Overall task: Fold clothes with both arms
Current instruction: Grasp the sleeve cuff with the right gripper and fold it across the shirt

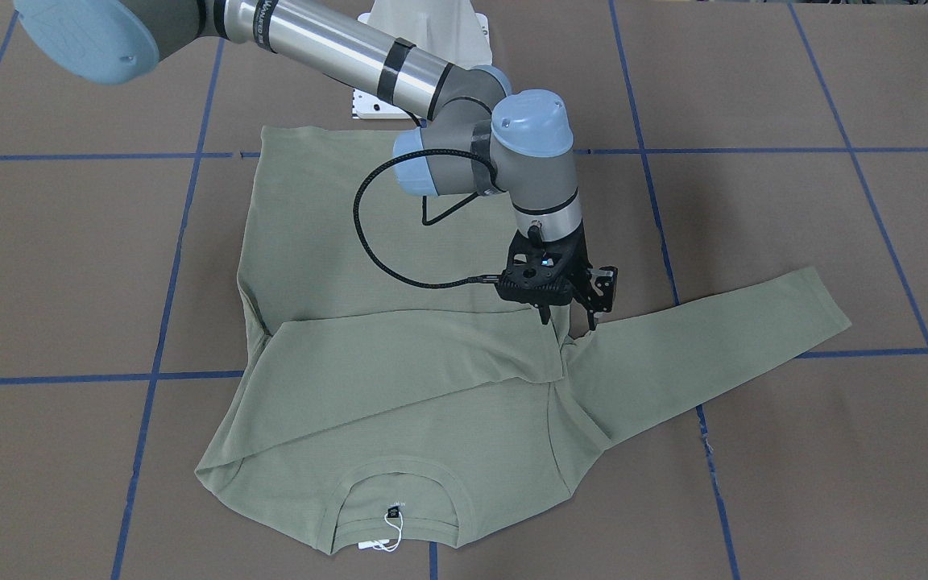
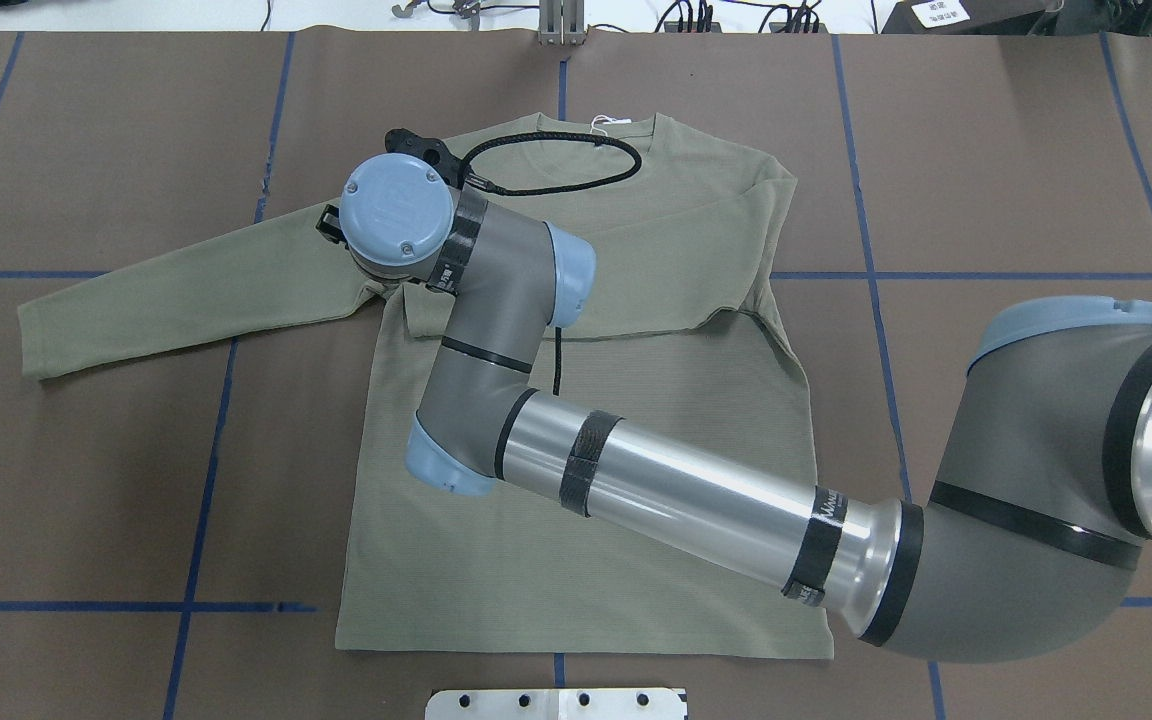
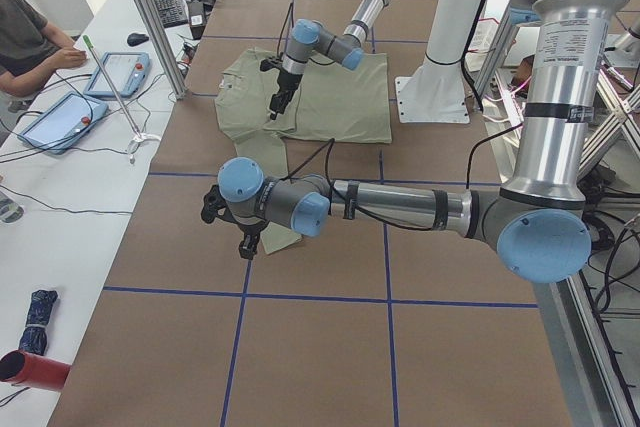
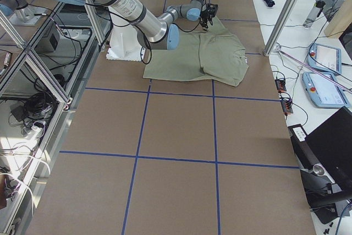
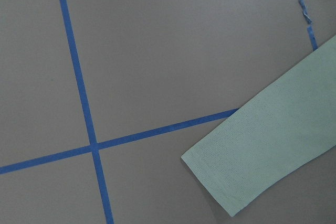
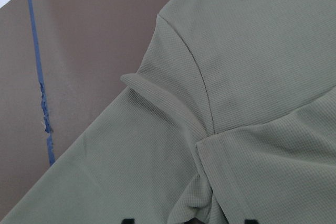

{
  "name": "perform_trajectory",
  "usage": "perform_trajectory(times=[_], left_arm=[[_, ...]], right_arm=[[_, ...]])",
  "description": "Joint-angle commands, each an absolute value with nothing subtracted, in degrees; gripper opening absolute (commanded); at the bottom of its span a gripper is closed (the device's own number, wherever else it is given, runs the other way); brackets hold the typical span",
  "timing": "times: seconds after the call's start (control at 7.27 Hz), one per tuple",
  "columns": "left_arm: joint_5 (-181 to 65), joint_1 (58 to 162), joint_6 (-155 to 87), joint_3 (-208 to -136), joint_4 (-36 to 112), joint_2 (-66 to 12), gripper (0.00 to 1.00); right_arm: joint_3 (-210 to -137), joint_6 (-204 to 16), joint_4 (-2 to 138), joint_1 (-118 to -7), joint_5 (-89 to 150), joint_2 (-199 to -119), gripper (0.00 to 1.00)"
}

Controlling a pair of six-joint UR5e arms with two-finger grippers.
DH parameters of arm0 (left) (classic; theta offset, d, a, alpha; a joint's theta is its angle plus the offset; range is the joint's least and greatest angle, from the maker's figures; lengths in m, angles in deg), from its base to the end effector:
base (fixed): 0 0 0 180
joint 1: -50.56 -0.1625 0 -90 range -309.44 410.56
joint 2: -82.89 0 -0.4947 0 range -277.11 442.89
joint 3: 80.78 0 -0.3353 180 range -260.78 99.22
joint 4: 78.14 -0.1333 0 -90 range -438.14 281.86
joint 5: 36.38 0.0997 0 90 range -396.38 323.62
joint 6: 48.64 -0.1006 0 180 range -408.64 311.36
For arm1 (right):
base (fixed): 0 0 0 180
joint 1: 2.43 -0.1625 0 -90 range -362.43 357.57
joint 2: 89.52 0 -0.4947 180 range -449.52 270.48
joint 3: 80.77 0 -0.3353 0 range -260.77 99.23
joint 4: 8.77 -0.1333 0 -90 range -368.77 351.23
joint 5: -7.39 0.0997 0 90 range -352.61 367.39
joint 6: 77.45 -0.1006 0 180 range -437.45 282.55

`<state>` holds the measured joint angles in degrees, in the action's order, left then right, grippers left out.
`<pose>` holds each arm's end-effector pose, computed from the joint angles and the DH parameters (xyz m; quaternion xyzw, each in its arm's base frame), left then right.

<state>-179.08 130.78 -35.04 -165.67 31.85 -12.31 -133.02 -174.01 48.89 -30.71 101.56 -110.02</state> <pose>0.0315 -0.4966 0.6777 0.0644 0.4596 0.0479 0.8845 -0.7173 -0.5290 0.1135 0.0696 -0.5265 0.2352 0.8140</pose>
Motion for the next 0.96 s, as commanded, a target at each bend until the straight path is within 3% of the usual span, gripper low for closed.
perform_trajectory(times=[0.0, 0.14, 0.28, 0.41, 0.83], left_arm=[[-177.3, 123.2, -18.3, -151.2, 52.2, -14.6, 0.96], [-173.0, 120.6, -12.8, -149.8, 58.4, -15.1, 0.94], [-171.5, 117.8, -11.4, -148.9, 60.7, -15.1, 0.79], [-171.5, 116.9, -10.8, -149.0, 60.8, -15.3, 0.79], [-171.5, 115.9, -10.6, -148.5, 59.9, -16.9, 0.74]], right_arm=[[-150.3, -173.7, 54.2, -34.5, 108.3, -121.3, 1.00], [-158.7, -173.5, 58.7, -36.8, 112.1, -127.6, 1.00], [-165.7, -173.1, 59.9, -38.9, 114.5, -134.2, 1.00], [-169.4, -173.0, 59.8, -39.8, 114.8, -138.4, 1.00], [-171.6, -171.1, 59.5, -40.0, 114.5, -141.2, 1.00]])
